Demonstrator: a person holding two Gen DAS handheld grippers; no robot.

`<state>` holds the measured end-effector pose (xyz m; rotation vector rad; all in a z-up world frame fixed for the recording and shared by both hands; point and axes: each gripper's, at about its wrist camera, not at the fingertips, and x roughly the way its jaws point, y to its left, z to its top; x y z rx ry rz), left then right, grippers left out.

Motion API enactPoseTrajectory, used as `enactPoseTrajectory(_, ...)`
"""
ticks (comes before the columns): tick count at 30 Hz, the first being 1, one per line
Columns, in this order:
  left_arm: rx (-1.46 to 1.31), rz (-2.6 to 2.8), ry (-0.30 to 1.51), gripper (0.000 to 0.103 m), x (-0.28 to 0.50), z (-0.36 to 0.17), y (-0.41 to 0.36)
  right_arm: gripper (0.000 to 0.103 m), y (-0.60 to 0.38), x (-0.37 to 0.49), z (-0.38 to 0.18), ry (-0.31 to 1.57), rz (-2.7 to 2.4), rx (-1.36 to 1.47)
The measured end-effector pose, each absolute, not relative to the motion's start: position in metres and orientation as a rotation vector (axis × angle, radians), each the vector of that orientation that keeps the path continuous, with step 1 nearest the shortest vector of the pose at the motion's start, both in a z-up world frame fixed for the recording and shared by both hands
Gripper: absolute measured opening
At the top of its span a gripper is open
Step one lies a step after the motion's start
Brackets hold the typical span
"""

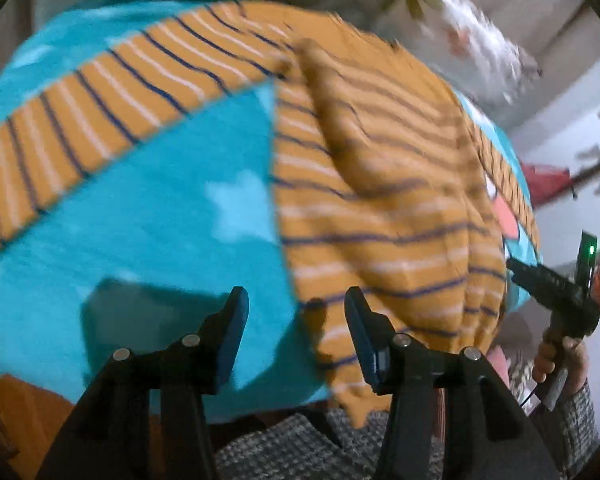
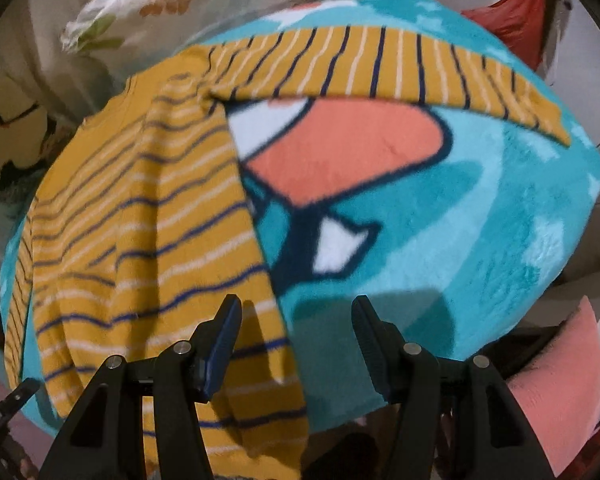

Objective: Fold small clothes

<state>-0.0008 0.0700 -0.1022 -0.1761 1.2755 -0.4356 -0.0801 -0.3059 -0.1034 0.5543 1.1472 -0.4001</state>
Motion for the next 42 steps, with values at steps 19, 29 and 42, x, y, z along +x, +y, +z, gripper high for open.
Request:
enactPoseTrajectory(19,-0.339,-0.182,1.291,0.007,-0.047,-0.113,0.044,0.009,-0.276,-0.113,-0.116,1.186,-0.005,0.548)
enactPoseTrajectory(29,-0.328,0.000,1.318,0.007,-0.101,-0.116,0.075,0.008,-0.311,-0.157,-0.138,1.239,0.073,0.642)
enactPoseTrajectory(42,-0.382,0.092,1.171,0.038,-0.110,-0.070,0.104,0.010,-0.417,-0.163,-0.108,1.013,-0.190,0.759)
